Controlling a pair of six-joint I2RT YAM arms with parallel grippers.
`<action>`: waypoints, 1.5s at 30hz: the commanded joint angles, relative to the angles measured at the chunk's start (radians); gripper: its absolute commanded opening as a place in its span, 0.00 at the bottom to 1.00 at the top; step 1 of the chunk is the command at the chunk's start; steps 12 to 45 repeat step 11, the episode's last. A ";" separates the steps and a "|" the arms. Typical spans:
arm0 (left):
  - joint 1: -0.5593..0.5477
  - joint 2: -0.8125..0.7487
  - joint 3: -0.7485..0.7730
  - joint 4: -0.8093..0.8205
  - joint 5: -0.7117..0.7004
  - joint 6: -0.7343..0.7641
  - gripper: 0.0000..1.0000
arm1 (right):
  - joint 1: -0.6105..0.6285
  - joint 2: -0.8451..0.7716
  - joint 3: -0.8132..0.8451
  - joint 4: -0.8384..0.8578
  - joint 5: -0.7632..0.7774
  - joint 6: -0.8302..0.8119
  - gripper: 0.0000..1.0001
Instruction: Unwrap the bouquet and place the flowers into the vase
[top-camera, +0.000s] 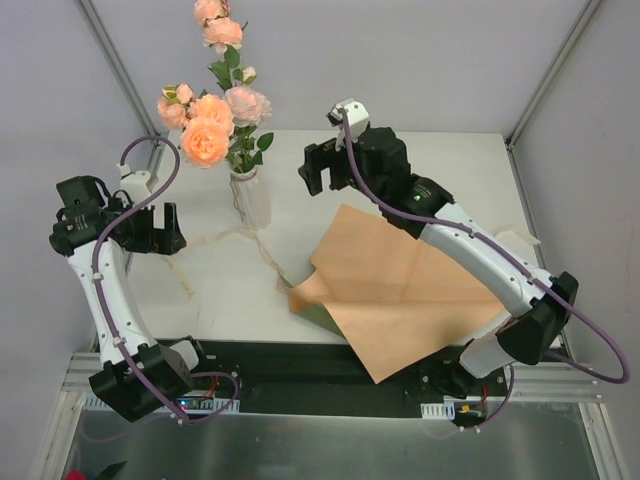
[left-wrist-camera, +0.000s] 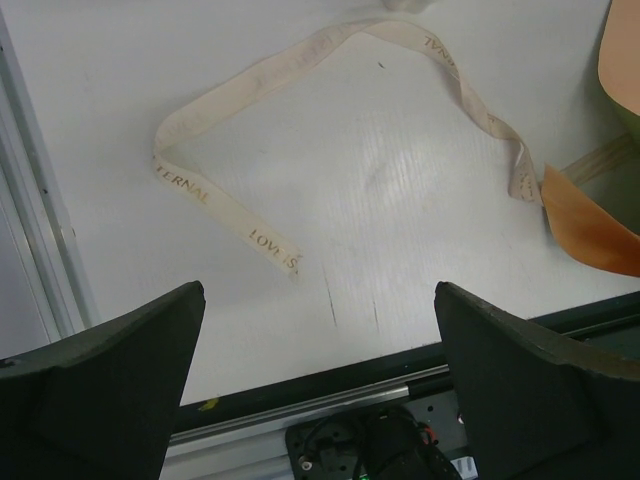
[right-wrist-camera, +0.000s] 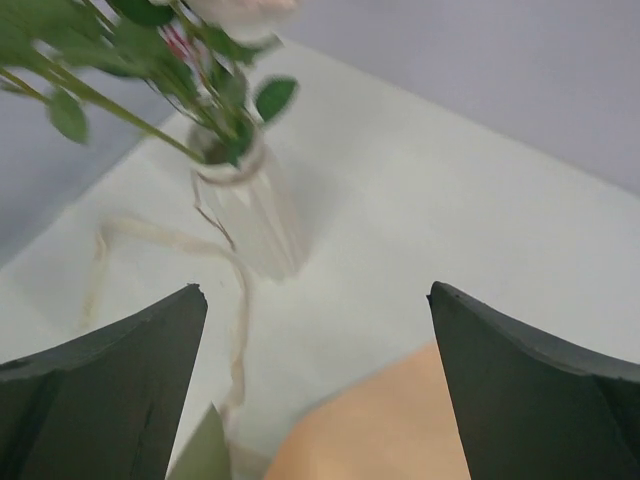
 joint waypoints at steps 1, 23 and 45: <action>0.005 -0.039 -0.035 0.015 0.040 -0.005 0.99 | -0.012 -0.062 -0.021 -0.395 0.198 0.045 0.97; 0.005 -0.084 -0.092 0.050 0.074 -0.043 0.99 | -0.013 -0.271 -0.199 -0.509 0.334 0.063 0.97; 0.005 -0.084 -0.092 0.050 0.074 -0.043 0.99 | -0.013 -0.271 -0.199 -0.509 0.334 0.063 0.97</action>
